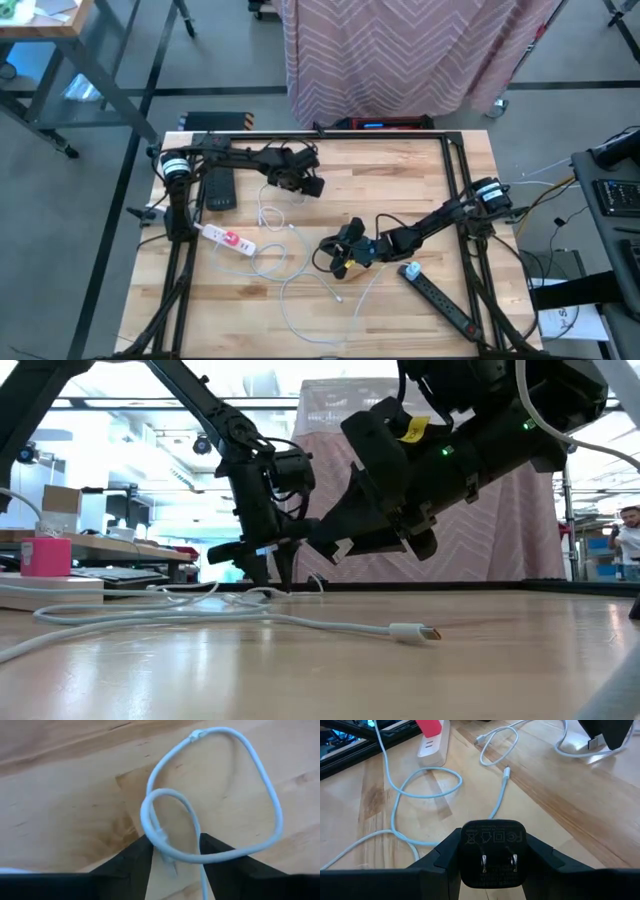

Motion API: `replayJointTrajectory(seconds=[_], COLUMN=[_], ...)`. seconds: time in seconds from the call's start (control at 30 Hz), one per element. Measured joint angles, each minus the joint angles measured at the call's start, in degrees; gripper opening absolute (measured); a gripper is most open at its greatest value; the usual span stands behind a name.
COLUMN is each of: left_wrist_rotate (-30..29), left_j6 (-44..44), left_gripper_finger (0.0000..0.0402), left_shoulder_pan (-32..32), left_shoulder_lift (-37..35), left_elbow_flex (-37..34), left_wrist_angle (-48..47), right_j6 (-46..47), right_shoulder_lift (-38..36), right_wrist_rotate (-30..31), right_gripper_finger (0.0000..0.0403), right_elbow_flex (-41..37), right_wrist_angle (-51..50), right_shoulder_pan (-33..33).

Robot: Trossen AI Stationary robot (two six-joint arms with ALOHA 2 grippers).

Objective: Insert USB
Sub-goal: Insert the white USB cable into the black charger adapter

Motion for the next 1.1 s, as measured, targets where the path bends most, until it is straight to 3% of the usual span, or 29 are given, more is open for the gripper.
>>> replayJointTrajectory(seconds=[0.2, 0.47, 0.67, 0.8, 1.1], left_wrist_rotate=[6.6, 12.1, 1.1, 0.8, 2.8], left_j6=[3.1, 8.8, 5.0, 2.9, 2.4], left_gripper_finger=[0.0138, 0.0150, 0.0179, 0.0179, 0.0151], left_shoulder_pan=[1.9, 1.2, 1.8, 3.3, 3.9], left_shoulder_lift=[-0.7, -7.2, -13.6, -14.3, -5.0], left_elbow_flex=[0.0, 0.0, 0.1, 0.1, 0.2], left_wrist_angle=[-1.6, -17.2, -9.2, -5.7, -7.8], right_j6=[-0.1, -0.7, -0.6, -0.5, -0.4], right_shoulder_lift=[0.0, 0.0, 0.0, 0.0, 0.0], right_wrist_rotate=[0.0, 0.0, 0.0, -0.1, -0.2], right_gripper_finger=[0.0131, 0.0131, 0.0131, 0.0131, 0.0131], right_elbow_flex=[0.0, 0.0, 0.0, 0.0, 0.0], right_wrist_angle=[-0.2, -0.5, -0.4, -0.3, -1.1], right_shoulder_pan=[0.0, -0.6, -0.8, -0.8, -0.8])
